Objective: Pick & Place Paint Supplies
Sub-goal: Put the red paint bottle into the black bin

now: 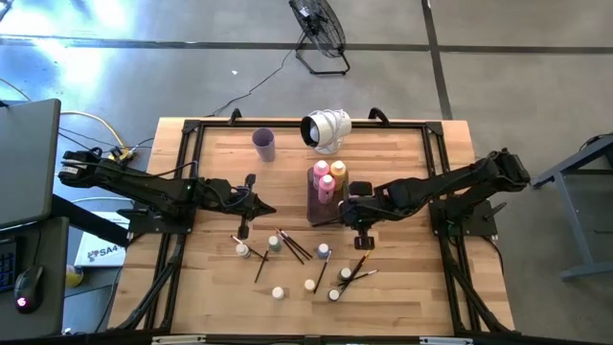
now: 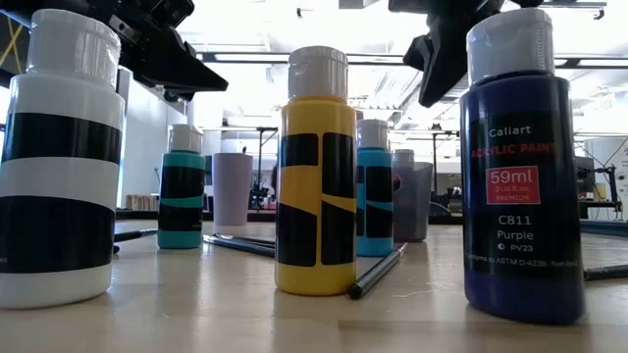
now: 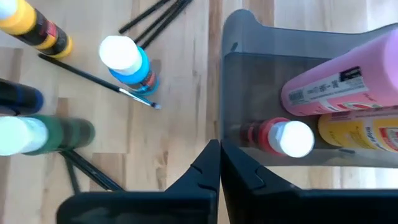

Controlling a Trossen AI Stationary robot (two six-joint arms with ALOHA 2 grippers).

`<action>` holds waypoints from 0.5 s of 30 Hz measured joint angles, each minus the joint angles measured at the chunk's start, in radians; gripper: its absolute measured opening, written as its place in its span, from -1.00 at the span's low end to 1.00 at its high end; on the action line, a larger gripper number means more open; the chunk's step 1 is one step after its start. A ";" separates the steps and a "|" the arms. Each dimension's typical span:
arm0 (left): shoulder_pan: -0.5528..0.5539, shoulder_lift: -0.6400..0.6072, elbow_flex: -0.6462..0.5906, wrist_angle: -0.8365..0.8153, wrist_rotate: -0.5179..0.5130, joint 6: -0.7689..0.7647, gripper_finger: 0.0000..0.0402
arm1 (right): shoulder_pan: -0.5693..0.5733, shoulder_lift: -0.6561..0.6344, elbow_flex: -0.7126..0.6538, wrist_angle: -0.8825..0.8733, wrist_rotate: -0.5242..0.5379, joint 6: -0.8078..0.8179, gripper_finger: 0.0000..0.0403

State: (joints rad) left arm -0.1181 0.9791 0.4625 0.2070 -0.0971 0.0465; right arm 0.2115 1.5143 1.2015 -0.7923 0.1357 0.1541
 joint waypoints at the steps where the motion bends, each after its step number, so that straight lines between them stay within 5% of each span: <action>1: 0.000 0.000 0.000 0.000 0.000 0.000 -1.00 | 0.000 0.000 -0.002 0.001 0.001 -0.001 -0.99; 8: 0.000 0.000 0.000 0.000 0.000 0.000 -1.00 | -0.012 -0.058 -0.102 0.047 0.001 0.011 -0.99; 15: 0.000 0.000 0.000 0.000 0.000 0.000 -1.00 | -0.016 -0.230 -0.319 0.294 -0.009 0.066 -0.99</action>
State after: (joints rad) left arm -0.1181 0.9791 0.4625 0.2066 -0.0971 0.0463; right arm 0.1955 1.2847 0.8824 -0.4981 0.1271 0.2203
